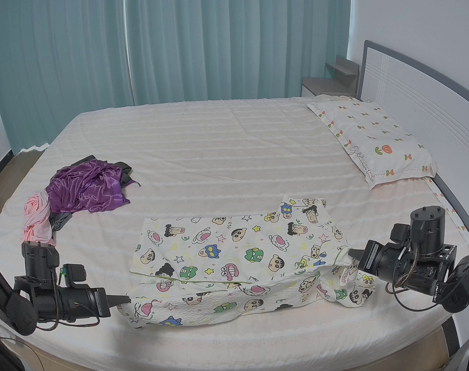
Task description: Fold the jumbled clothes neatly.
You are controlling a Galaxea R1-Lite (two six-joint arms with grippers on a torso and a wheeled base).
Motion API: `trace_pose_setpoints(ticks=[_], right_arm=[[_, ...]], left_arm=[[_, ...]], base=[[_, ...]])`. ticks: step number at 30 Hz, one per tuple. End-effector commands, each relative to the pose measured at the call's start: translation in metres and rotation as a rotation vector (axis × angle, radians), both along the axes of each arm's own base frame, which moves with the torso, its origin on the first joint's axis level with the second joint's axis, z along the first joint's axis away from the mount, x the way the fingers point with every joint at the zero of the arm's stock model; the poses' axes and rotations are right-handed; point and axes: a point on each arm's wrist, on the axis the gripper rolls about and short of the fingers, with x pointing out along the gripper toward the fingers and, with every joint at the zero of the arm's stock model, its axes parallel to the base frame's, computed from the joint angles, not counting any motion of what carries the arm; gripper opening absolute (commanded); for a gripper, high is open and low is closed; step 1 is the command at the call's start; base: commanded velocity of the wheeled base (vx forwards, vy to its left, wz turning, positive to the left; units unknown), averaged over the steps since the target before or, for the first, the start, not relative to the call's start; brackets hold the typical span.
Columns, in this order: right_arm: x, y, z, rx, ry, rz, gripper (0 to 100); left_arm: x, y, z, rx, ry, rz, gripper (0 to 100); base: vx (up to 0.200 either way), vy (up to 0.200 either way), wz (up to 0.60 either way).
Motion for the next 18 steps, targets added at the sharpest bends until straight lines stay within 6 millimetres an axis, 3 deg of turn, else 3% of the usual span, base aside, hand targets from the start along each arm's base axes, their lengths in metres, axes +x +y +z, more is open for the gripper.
trace_pose_setpoints(ticks=[1,18], right_arm=[[0.013,0.005,-0.012,-0.02,0.032,0.002,0],[0.05,0.016,-0.029,-0.038,0.045,-0.01,0]], left_arm=[[0.017,0.001,-0.014,0.003,0.048,0.01,0],[0.064,0.001,-0.032,0.044,0.056,0.055,0]], base=[[0.0,0.0,0.0],[0.0,0.0,0.0]])
